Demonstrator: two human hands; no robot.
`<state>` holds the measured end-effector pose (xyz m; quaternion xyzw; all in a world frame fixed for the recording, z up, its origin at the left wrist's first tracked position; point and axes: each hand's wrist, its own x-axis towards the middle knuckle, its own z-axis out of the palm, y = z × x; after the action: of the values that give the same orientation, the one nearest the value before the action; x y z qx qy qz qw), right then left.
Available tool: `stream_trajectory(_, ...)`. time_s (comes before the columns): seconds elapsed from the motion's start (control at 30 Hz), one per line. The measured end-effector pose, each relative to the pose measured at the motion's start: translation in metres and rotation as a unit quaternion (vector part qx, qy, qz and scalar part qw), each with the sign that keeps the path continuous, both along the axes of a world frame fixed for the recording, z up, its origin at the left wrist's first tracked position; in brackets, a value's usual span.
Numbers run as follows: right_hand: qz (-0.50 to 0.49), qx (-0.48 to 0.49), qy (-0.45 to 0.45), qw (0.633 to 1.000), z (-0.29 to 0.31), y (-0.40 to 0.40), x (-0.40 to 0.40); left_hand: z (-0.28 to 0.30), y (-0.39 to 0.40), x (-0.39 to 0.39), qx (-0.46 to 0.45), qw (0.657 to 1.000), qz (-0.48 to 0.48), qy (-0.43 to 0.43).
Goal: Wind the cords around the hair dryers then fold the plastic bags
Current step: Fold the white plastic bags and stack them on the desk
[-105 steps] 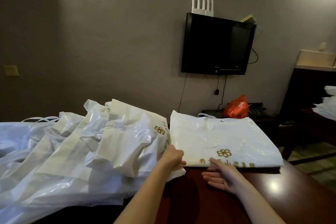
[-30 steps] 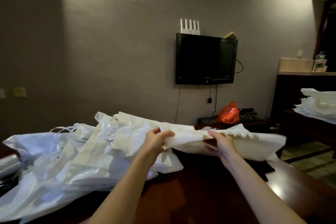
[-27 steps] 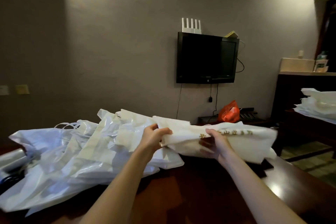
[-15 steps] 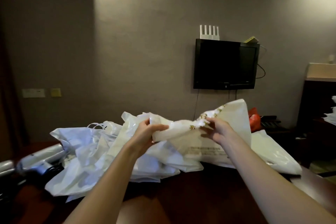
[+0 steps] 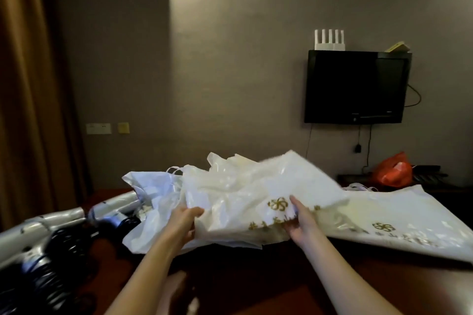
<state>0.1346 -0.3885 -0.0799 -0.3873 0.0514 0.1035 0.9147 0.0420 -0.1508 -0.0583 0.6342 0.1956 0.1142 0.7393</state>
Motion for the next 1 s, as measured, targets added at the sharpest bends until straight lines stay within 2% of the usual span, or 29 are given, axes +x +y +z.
stream_trajectory(0.07, -0.033, -0.037, 0.036, 0.998, -0.014, 0.006, -0.001, -0.010, 0.010, -0.003, 0.003, 1.000, -0.001, 0.022)
stream_trajectory(0.17, -0.029, -0.081, 0.051, 0.995, -0.019, 0.006, -0.001, -0.009, 0.012, -0.007, 0.007, 0.999, -0.020, 0.036)
stream_trajectory(0.3, -0.072, -0.038, 0.018, 0.997, -0.010, 0.004, 0.011, -0.001, 0.000, -0.001, -0.031, 0.998, -0.036, 0.032)
stream_trajectory(0.4, -0.055, -0.050, 0.012, 0.997, -0.017, 0.026, 0.002, -0.010, -0.028, 0.006, -0.045, 0.998, -0.027, 0.023)
stream_trajectory(0.5, -0.052, -0.071, 0.007, 0.996, -0.024, 0.031, -0.007, -0.020, -0.052, 0.004, -0.040, 0.997, -0.063, 0.030)
stream_trajectory(0.67, -0.002, -0.208, -0.074, 0.975, -0.008, -0.035, -0.019, -0.010, -0.038, -0.002, -0.215, 0.973, -0.080, -0.036)
stream_trajectory(0.73, 0.058, -0.261, -0.114, 0.957, -0.002, -0.065, -0.027, -0.002, -0.033, -0.009, -0.232, 0.964, -0.107, -0.076)
stream_trajectory(0.8, 0.122, -0.311, -0.119, 0.935, 0.005, -0.092, -0.030, 0.001, -0.036, -0.012, -0.200, 0.967, -0.139, -0.080)
stream_trajectory(0.9, 0.190, -0.394, -0.120, 0.891, 0.022, -0.121, -0.028, 0.010, -0.052, -0.018, -0.072, 0.979, -0.186, -0.029)
stream_trajectory(1.0, 0.162, -0.464, -0.126, 0.862, 0.029, -0.148, -0.027, 0.001, -0.083, -0.016, 0.051, 0.971, -0.232, 0.037)
